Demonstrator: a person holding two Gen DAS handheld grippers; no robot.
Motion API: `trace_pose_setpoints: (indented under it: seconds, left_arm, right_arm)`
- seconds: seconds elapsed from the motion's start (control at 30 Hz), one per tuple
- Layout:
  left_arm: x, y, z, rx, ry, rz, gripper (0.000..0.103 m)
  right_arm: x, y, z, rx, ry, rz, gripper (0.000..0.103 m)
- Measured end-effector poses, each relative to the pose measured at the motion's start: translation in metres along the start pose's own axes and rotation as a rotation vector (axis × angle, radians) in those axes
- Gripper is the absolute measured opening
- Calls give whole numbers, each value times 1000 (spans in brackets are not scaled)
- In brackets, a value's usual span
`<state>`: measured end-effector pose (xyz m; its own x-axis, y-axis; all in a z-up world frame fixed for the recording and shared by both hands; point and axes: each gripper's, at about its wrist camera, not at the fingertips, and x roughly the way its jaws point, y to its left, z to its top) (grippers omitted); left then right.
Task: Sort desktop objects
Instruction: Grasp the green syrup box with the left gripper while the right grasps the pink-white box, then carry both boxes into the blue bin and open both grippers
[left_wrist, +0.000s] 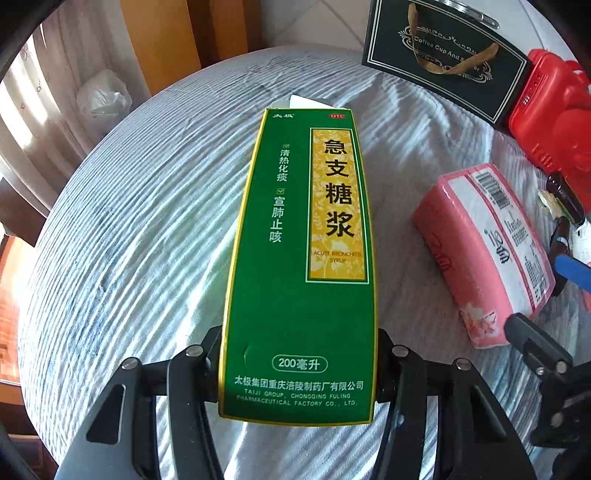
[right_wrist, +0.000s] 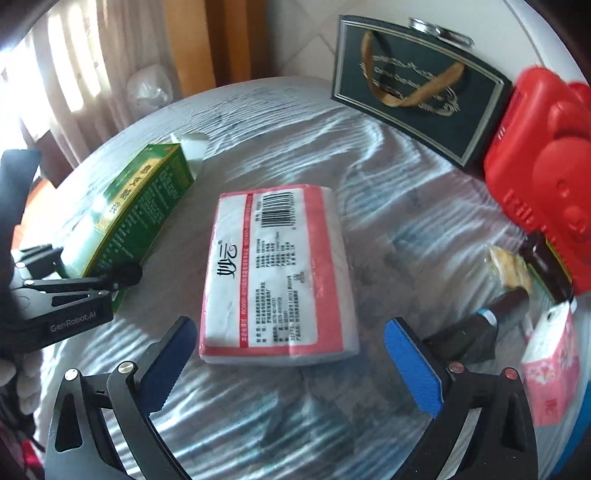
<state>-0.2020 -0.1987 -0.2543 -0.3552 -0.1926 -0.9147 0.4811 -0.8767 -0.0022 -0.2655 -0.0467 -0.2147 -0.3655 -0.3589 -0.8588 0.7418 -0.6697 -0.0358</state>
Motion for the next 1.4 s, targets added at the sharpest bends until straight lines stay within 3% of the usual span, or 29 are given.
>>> trace_pose_setpoints:
  seconds: [0.17, 0.33, 0.4, 0.47, 0.83, 1.13, 1.4]
  left_arm:
    - [-2, -2, -14, 7, -18, 30, 54]
    - [-4, -5, -20, 19, -38, 40, 54]
    - [-7, -7, -20, 28, -46, 33, 54]
    - [-12, -9, -20, 33, -61, 26, 54]
    - [-95, -27, -19, 78, -252, -29, 53]
    - [-199, -38, -42, 121, -439, -95, 53]
    - [-285, -72, -67, 195, -608, -169, 53]
  right_arm:
    - [24, 3, -8, -12, -33, -12, 103]
    - [30, -4, -14, 68, -75, 30, 103]
    - [22, -5, -15, 94, -102, 20, 90]
    - [10, -6, -14, 110, -123, 9, 88]
    - [-108, 1, -29, 179, -335, -104, 87]
    - [-203, 14, -66, 212, -452, -214, 87]
    - [-295, 21, -97, 259, -595, -346, 87]
